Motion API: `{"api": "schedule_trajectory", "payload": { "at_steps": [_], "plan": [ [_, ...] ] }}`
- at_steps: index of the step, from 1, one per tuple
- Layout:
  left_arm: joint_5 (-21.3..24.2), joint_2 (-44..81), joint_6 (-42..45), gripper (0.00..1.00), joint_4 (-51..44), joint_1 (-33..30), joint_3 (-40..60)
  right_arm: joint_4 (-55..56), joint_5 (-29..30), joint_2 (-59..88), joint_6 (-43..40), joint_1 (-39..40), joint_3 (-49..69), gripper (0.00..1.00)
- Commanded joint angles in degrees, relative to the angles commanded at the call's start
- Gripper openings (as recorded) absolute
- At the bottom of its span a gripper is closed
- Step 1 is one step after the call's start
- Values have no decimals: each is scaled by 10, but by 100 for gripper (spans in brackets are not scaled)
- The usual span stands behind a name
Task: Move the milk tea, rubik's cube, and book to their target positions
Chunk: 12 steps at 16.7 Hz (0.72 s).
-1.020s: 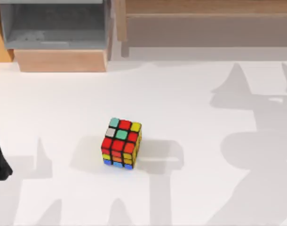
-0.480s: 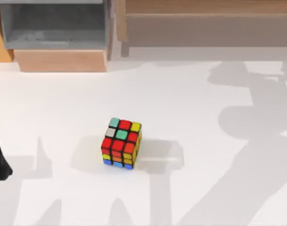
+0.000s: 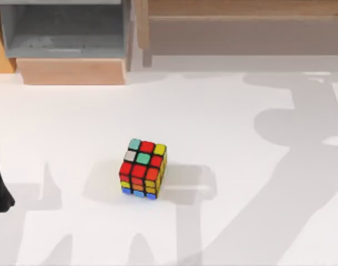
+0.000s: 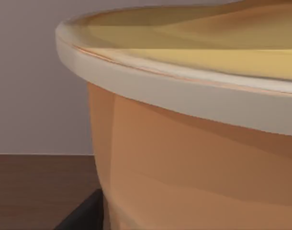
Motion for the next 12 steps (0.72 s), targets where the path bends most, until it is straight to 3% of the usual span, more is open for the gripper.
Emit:
{"api": "schedule_trajectory", "payload": {
  "at_steps": [1, 12],
  "plan": [
    [0, 0, 0, 100, 0, 0, 0, 0, 0, 0, 0, 0, 0, 100],
    [0, 0, 0, 100, 0, 0, 0, 0, 0, 0, 0, 0, 0, 17]
  ]
}}
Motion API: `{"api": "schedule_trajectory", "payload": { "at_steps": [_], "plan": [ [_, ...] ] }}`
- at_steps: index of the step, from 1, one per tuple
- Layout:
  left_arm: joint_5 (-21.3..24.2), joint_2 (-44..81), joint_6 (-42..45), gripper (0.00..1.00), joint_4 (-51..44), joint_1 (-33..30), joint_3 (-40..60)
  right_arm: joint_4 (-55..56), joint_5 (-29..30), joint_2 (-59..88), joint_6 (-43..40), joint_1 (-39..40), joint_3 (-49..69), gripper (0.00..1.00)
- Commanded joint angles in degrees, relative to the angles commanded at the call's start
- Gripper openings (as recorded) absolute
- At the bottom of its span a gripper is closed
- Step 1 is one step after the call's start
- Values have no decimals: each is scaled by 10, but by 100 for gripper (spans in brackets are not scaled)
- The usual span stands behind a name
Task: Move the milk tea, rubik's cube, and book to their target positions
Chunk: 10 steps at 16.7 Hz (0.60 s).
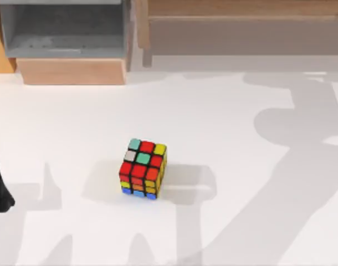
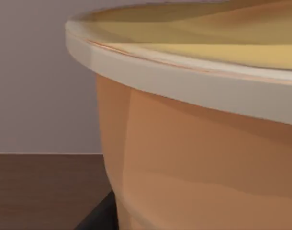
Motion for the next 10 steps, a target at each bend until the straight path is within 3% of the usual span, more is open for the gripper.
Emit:
{"api": "schedule_trajectory", "payload": {
  "at_steps": [2, 3, 10],
  "plan": [
    [0, 0, 0, 100, 0, 0, 0, 0, 0, 0, 0, 0, 0, 2],
    [0, 0, 0, 100, 0, 0, 0, 0, 0, 0, 0, 0, 0, 0],
    [0, 0, 0, 100, 0, 0, 0, 0, 0, 0, 0, 0, 0, 0]
  ]
}}
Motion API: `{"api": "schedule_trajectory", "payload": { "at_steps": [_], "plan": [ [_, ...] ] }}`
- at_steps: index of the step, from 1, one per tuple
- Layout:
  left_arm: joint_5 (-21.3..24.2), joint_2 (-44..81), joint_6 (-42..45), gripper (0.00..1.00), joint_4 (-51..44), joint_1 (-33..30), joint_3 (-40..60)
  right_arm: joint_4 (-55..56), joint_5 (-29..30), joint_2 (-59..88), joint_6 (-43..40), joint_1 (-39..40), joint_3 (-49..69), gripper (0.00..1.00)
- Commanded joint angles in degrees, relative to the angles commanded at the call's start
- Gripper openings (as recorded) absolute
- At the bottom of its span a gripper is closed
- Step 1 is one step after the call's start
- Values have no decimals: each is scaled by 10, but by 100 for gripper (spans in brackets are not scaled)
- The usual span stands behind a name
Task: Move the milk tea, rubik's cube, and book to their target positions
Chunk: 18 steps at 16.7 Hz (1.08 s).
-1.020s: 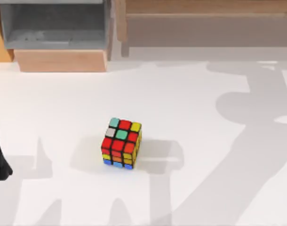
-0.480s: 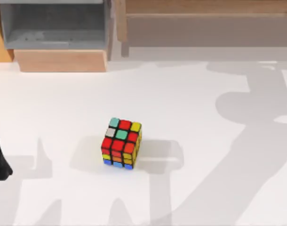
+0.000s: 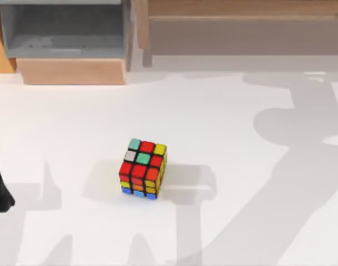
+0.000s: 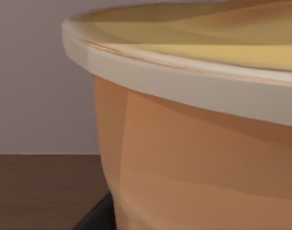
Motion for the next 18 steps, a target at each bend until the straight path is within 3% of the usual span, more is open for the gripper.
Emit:
{"api": "schedule_trajectory", "payload": {
  "at_steps": [4, 12, 18],
  "plan": [
    [0, 0, 0, 100, 0, 0, 0, 6, -5, -19, 1, -3, -22, 0],
    [0, 0, 0, 100, 0, 0, 0, 47, -34, -146, 2, -34, -191, 0],
    [0, 0, 0, 100, 0, 0, 0, 50, -36, -153, 3, -34, -202, 0]
  ]
}}
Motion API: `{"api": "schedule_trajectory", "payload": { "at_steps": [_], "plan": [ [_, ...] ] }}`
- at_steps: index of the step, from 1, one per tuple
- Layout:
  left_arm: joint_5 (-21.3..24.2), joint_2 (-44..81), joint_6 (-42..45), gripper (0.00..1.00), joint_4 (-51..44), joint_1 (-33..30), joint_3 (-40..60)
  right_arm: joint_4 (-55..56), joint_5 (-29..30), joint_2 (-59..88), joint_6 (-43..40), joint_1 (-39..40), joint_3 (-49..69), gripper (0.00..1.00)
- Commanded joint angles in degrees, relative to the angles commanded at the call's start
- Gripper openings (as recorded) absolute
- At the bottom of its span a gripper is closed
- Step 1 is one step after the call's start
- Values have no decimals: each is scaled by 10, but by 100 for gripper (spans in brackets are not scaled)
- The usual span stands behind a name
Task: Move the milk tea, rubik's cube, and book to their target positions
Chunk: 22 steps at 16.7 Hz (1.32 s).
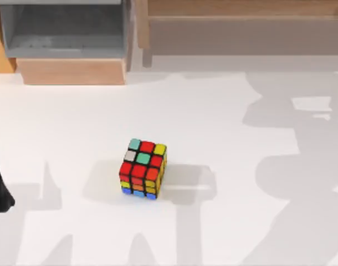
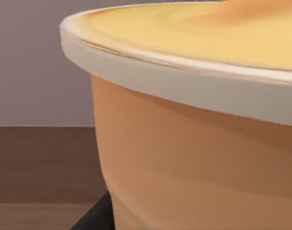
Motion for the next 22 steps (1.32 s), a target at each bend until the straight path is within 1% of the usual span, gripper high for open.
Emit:
{"api": "schedule_trajectory", "payload": {
  "at_steps": [4, 10, 14, 16, 22],
  "plan": [
    [0, 0, 0, 100, 0, 0, 0, 53, -23, 10, 4, -45, -11, 0],
    [0, 0, 0, 100, 0, 0, 0, 175, -123, 119, 12, -131, -37, 0],
    [0, 0, 0, 100, 0, 0, 0, 226, -176, 185, 5, -179, -36, 0],
    [0, 0, 0, 100, 0, 0, 0, 233, -185, 194, 2, -190, -34, 0],
    [0, 0, 0, 100, 0, 0, 0, 238, -184, 201, 4, -188, -34, 0]
  ]
}}
